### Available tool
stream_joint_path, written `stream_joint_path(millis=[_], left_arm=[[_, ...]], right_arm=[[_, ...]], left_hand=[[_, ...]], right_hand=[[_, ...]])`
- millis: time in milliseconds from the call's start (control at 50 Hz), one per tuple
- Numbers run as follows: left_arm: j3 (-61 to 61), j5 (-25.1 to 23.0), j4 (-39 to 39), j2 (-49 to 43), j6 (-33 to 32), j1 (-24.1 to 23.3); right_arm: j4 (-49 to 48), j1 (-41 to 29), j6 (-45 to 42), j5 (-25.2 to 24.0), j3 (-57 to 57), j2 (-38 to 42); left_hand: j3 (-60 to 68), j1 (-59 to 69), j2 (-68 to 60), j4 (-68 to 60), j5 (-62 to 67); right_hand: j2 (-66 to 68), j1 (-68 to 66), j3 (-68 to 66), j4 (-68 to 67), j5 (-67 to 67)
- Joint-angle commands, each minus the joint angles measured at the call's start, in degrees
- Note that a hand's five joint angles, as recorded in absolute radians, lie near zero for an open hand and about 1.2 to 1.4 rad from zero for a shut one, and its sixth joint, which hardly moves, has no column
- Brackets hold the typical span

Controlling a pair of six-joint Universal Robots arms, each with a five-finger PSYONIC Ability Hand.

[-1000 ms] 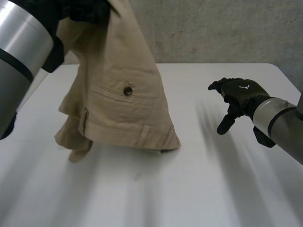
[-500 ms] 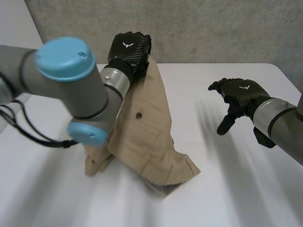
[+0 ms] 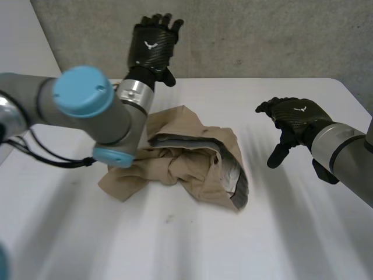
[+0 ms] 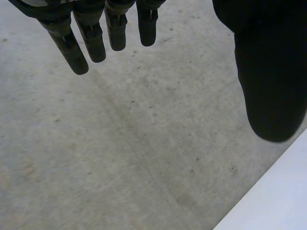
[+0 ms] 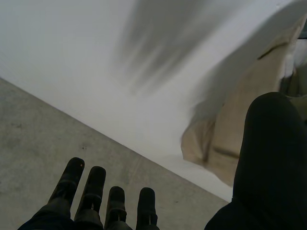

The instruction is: Fold the shorts.

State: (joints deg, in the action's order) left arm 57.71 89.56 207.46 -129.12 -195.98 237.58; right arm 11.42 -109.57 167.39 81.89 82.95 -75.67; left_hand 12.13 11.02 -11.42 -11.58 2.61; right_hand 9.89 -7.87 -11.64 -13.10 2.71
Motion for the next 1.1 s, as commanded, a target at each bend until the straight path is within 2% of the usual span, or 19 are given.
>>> stream_joint_path(millis=[20,120,260,300,320,380,520,760,800,820,880,920,940,1000,1020,1060,1100], left_arm=[[15.66,0.44,-3.11,13.79,0.16,3.85],[23.49,0.53,-10.92,20.13,0.69,6.22],[35.16,0.62,-20.68,27.67,1.13,7.10],[36.69,0.53,-21.22,28.57,1.22,7.10],[41.91,0.44,-21.65,31.53,1.82,7.10],[45.28,0.44,-21.66,32.96,2.18,7.02],[49.34,0.61,-20.61,32.79,2.71,7.28],[48.20,7.56,-12.00,24.18,2.36,8.33],[47.32,7.82,-11.03,22.78,2.18,8.33],[47.06,7.82,-10.85,22.34,2.18,8.42],[46.27,7.73,-10.58,20.49,2.01,8.60],[45.92,7.73,-10.58,19.52,2.01,8.60],[45.57,7.65,-10.67,18.74,2.01,8.60],[45.39,7.65,-10.67,18.29,2.01,8.51],[45.21,7.65,-10.67,18.46,2.01,8.60],[45.04,7.65,-10.76,18.99,2.01,8.60],[44.34,7.47,-11.02,19.51,2.09,8.34]], right_arm=[[0.01,-0.90,-9.52,-1.81,2.56,-4.30],[0.10,-3.89,-17.87,-6.73,6.42,-9.30],[0.01,-6.61,-21.23,-9.28,10.64,-10.63],[-0.69,-10.64,-21.75,-10.69,12.84,-10.98],[-1.04,-11.62,-21.76,-10.69,13.37,-11.16],[-3.49,-14.95,-22.19,-10.52,15.65,-10.81],[-8.77,-16.55,-25.18,-10.17,17.86,-6.16],[-19.85,-19.54,-27.82,0.38,15.57,5.45],[-22.83,-19.54,-30.62,3.62,14.96,8.95],[-22.84,-19.54,-30.63,3.63,14.96,8.97],[-27.06,-19.45,-33.97,6.88,13.91,12.30],[-28.20,-19.45,-34.32,7.85,13.47,12.83],[-29.07,-19.28,-34.33,8.63,13.12,13.18],[-30.13,-18.84,-34.15,9.69,12.76,13.18],[-30.40,-18.75,-33.71,9.96,12.59,12.84],[-30.58,-18.75,-33.36,10.22,12.50,12.48],[-30.75,-18.57,-32.40,10.40,12.24,11.35]], left_hand=[[-1.41,-0.31,0.70,0.86,-1.89],[-0.07,1.04,-0.64,-0.48,-0.55],[8.67,9.77,-9.38,-9.21,8.18],[9.53,10.63,-10.24,-10.07,9.04],[12.19,13.29,-12.90,-12.74,11.71],[12.22,13.32,-12.93,-12.76,11.74],[12.22,13.32,-12.93,-12.76,11.74],[12.55,13.65,-13.26,-13.10,12.07],[16.57,17.68,-17.28,-17.12,16.09],[18.09,19.19,-18.80,-18.63,17.61],[25.31,26.41,-26.02,-25.86,24.83],[32.70,33.80,-33.41,-33.25,32.22],[40.07,41.17,-40.78,-40.61,39.58],[51.71,52.81,-52.41,-52.25,51.22],[60.41,61.51,-61.12,-60.95,59.92],[67.84,68.94,-68.55,-68.38,67.36],[67.87,68.98,-68.58,-68.42,67.39]], right_hand=[[0.11,-2.13,1.64,3.10,-2.71],[0.11,-2.13,1.64,3.10,-2.71],[0.86,-2.87,0.89,2.36,-1.97],[3.04,-5.06,-1.29,0.17,0.22],[3.72,-5.74,-1.97,-0.51,0.89],[4.73,-6.74,-2.98,-1.52,1.90],[7.26,-9.27,-5.51,-4.05,4.43],[7.26,-9.27,-5.51,-4.05,4.43],[10.10,-12.11,-8.35,-6.88,7.27],[10.12,-12.13,-8.37,-6.91,7.29],[19.67,-21.68,-17.92,-16.45,16.84],[33.09,-35.10,-31.34,-29.88,30.26],[46.82,-48.83,-45.07,-43.61,43.99],[65.40,-67.41,-63.65,-62.18,62.57],[70.06,-72.08,-68.32,-66.85,67.24],[70.11,-72.13,-68.36,-66.90,67.29],[70.11,-72.13,-68.36,-66.90,67.29]])
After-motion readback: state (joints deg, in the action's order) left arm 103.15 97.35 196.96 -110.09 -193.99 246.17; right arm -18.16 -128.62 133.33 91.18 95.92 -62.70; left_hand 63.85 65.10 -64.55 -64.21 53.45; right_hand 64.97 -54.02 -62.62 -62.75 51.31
